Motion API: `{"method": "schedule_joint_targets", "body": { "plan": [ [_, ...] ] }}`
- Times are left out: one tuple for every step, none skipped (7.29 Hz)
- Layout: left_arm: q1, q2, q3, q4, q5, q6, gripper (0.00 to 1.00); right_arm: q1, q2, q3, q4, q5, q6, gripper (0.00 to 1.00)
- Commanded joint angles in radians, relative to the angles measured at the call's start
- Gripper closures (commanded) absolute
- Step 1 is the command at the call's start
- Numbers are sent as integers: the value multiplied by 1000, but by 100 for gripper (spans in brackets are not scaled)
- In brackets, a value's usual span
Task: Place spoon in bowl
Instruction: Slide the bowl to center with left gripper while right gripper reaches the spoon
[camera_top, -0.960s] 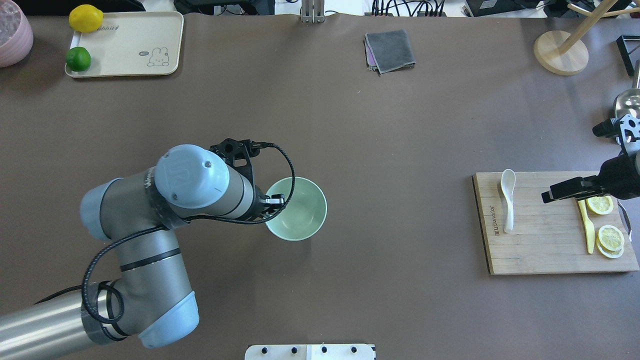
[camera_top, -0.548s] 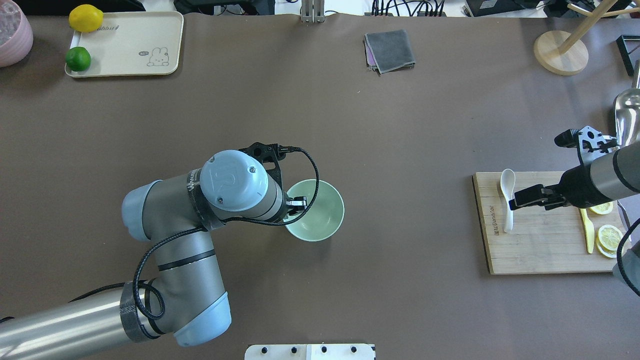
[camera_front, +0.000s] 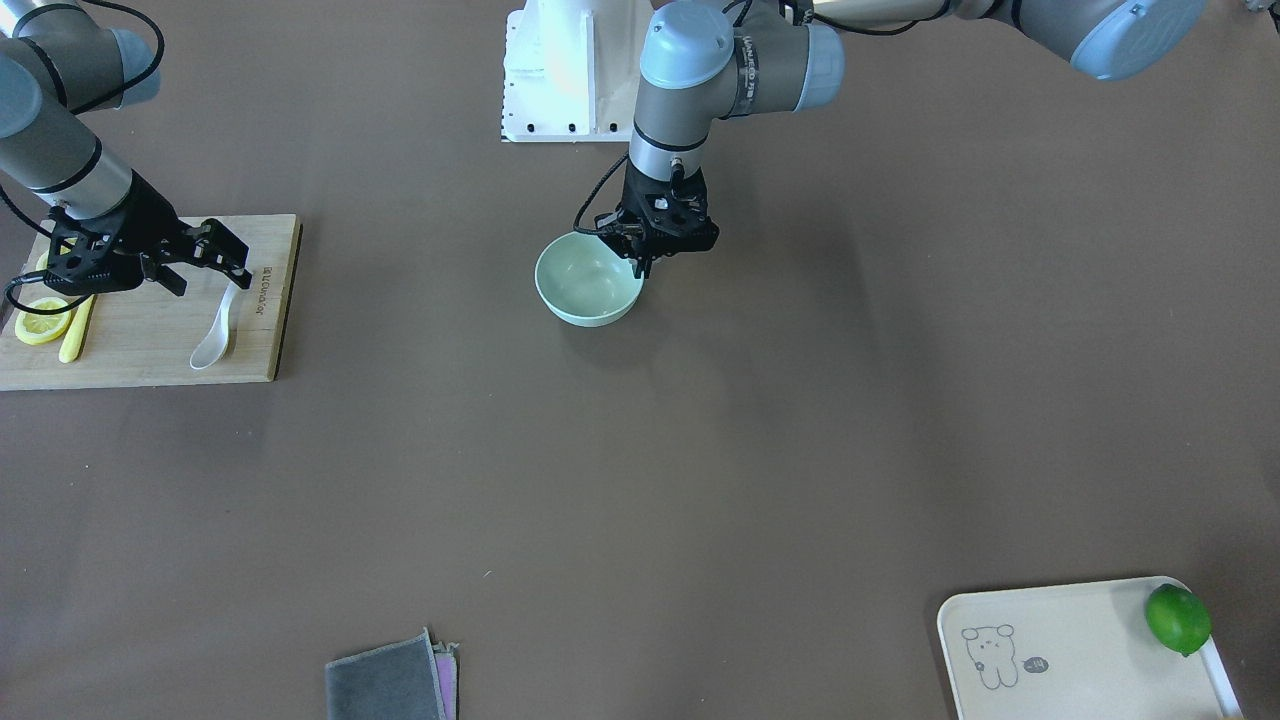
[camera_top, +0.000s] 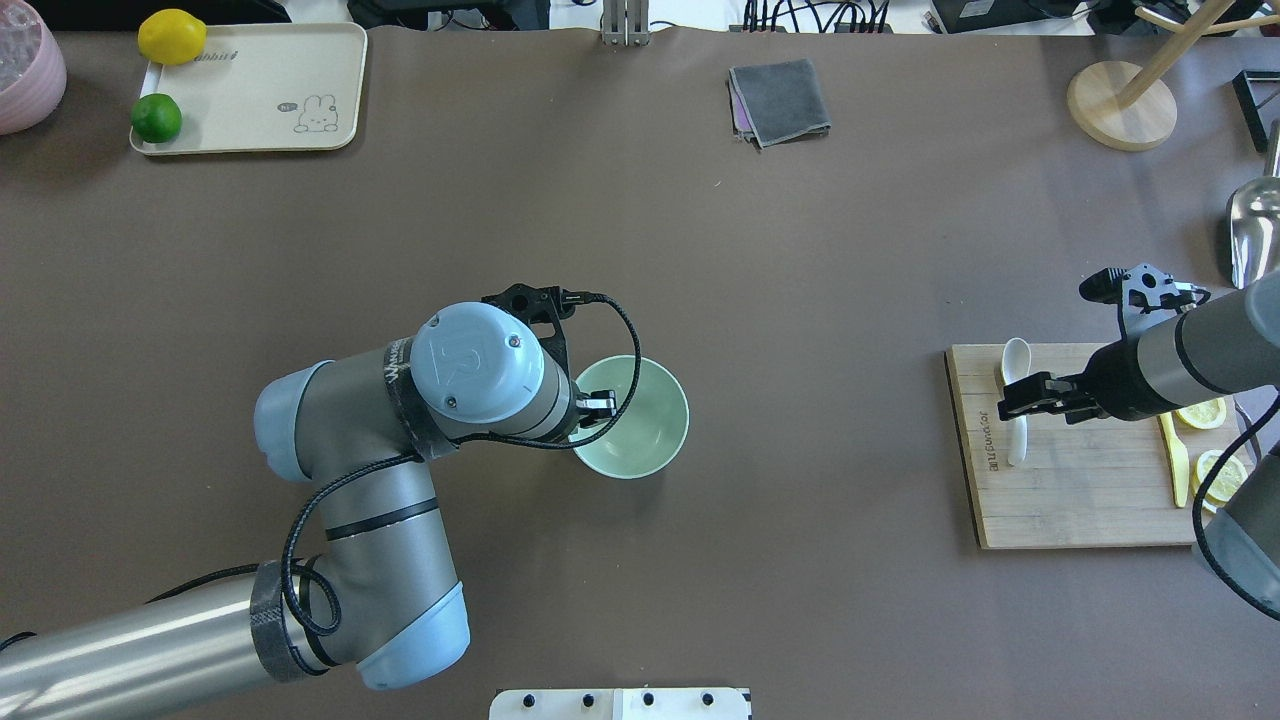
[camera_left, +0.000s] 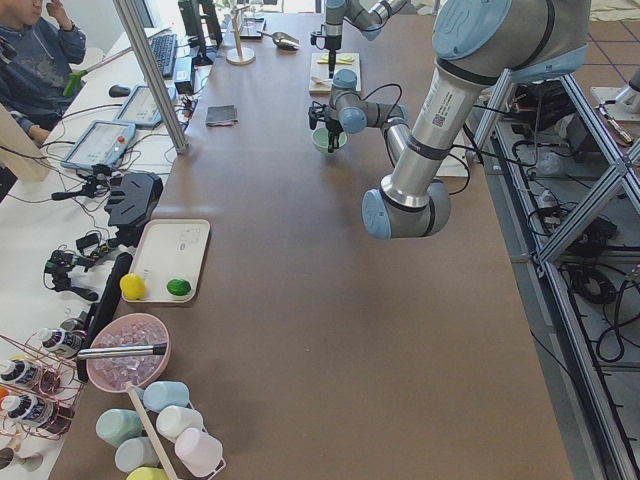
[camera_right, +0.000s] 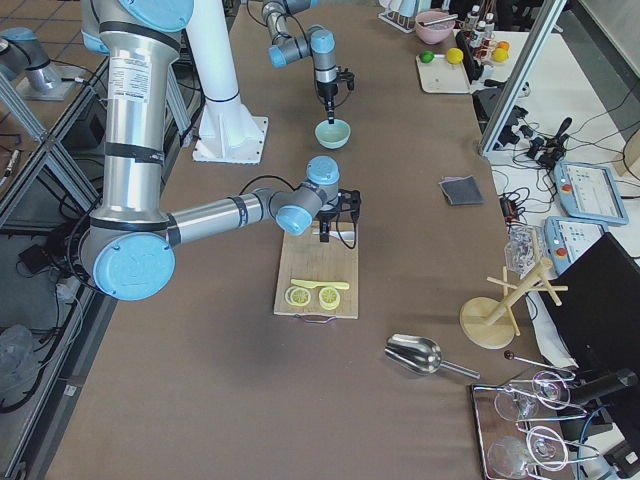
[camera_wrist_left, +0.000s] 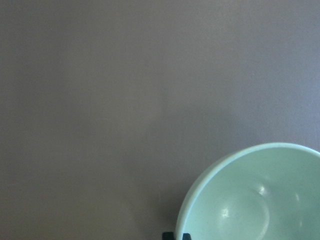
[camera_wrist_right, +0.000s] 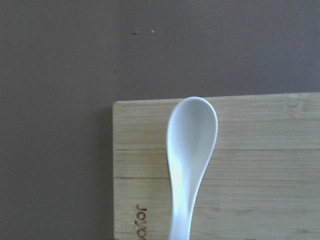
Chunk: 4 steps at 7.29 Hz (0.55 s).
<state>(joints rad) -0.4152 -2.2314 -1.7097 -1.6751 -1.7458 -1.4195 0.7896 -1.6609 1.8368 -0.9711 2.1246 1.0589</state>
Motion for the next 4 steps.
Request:
{"method": "schedule_joint_targets", "body": {
  "plan": [
    [-1,-1,-1,0,2,2,100,-1,50,-5,-67,-22,1,13],
    [-1,-1,-1,0,3,2,78,-3,52,-5,-72,-23,3,13],
    [-1,1,-1,1,6,5,20,-3,52,-13,-70,-25,3,16],
    [-1,1,-1,1,6,5,4,-3,50,-28,-70,-26,1,19]
  ]
}}
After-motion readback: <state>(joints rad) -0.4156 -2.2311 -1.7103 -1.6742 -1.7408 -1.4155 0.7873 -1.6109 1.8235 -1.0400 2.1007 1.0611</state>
